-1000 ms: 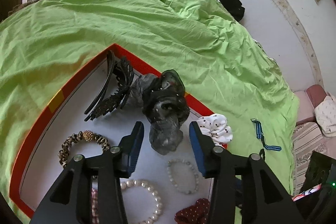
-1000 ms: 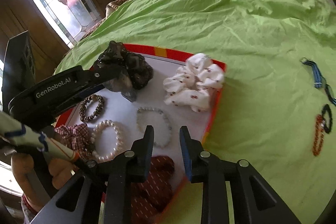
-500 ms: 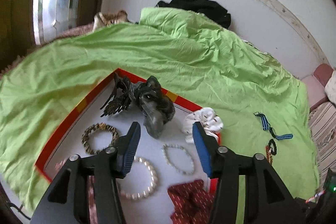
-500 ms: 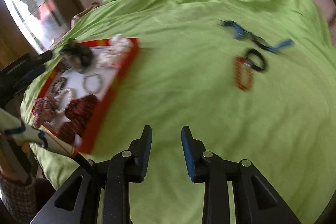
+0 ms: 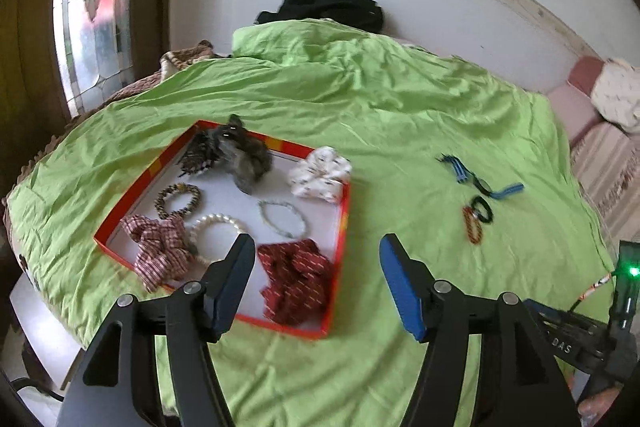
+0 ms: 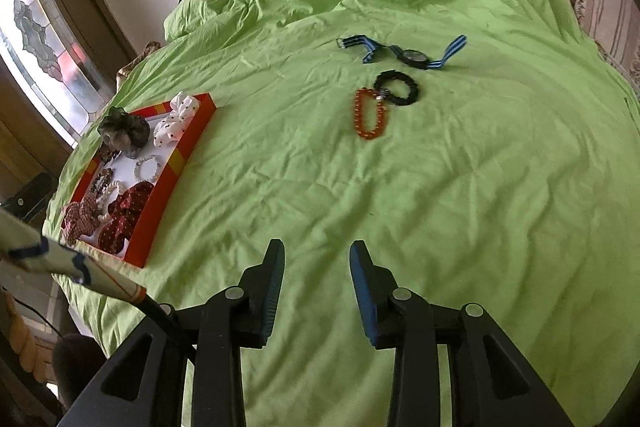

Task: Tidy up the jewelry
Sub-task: 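Withdraw both tools from the tray toward the remaining accessories, then grasp the red bead bracelet with the left tool while the right tool grasps the black hair tie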

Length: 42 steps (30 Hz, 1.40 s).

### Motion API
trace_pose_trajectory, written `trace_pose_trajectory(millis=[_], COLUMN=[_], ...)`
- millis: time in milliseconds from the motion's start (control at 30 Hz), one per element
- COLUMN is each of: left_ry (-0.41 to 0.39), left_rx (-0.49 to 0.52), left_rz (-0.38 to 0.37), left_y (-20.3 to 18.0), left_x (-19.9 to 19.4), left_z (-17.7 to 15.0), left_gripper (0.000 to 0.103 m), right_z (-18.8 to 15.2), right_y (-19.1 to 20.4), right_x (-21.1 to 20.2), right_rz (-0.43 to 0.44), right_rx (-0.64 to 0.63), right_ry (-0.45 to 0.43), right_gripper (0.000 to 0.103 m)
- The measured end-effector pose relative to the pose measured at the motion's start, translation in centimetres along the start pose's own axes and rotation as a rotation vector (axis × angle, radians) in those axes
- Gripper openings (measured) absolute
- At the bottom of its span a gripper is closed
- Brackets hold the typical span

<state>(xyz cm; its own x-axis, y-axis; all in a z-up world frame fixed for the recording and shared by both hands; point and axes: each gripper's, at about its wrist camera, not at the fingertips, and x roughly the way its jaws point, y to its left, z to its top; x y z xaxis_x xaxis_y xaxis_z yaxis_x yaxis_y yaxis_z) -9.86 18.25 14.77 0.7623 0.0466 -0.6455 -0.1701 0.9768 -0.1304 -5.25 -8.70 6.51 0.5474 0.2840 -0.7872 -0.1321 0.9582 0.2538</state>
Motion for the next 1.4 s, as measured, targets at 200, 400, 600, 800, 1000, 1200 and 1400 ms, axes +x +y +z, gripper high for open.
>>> trace_pose_trajectory(millis=[200,400,600,800,1000,1200,1400], left_ry=[0.053,0.151,0.22,0.324,0.375,0.38,0.448], left_rx=[0.039,0.079,0.121,0.121,0.111,0.164,0.137], left_rz=[0.011,-0.033,-0.1,-0.185,-0.271,-0.291,-0.329], left_y=[-2.7,-5.9,-9.2,-11.8,-15.1,-18.3,-20.0], left_x=[0.0,2.2,4.1,7.6,12.3,17.6,23.4], left_z=[-1.5,-3.5,-4.5,-4.6,-2.3,-0.1,0.7], left_gripper=[0.064,0.064,0.064,0.062,0.042,0.042,0.032], right_z=[-1.5,-2.9,-3.6,-2.4,1.5,5.0,9.4], right_y=[-3.9,-9.3,-13.6,-15.6,-15.9,-15.9,-15.1], right_x=[-2.0,-2.9,-2.4,-0.7,1.9,4.9,7.5], right_rz=[-0.026,-0.053,-0.052,-0.029,0.0,0.032,0.045], right_rx=[0.049,0.148,0.234,0.264,0.224,0.216,0.176], right_ry=[-0.026,-0.025,-0.013,0.011,0.029,0.035,-0.005], right_gripper=[0.038,0.039,0.039,0.039,0.039,0.039,0.039])
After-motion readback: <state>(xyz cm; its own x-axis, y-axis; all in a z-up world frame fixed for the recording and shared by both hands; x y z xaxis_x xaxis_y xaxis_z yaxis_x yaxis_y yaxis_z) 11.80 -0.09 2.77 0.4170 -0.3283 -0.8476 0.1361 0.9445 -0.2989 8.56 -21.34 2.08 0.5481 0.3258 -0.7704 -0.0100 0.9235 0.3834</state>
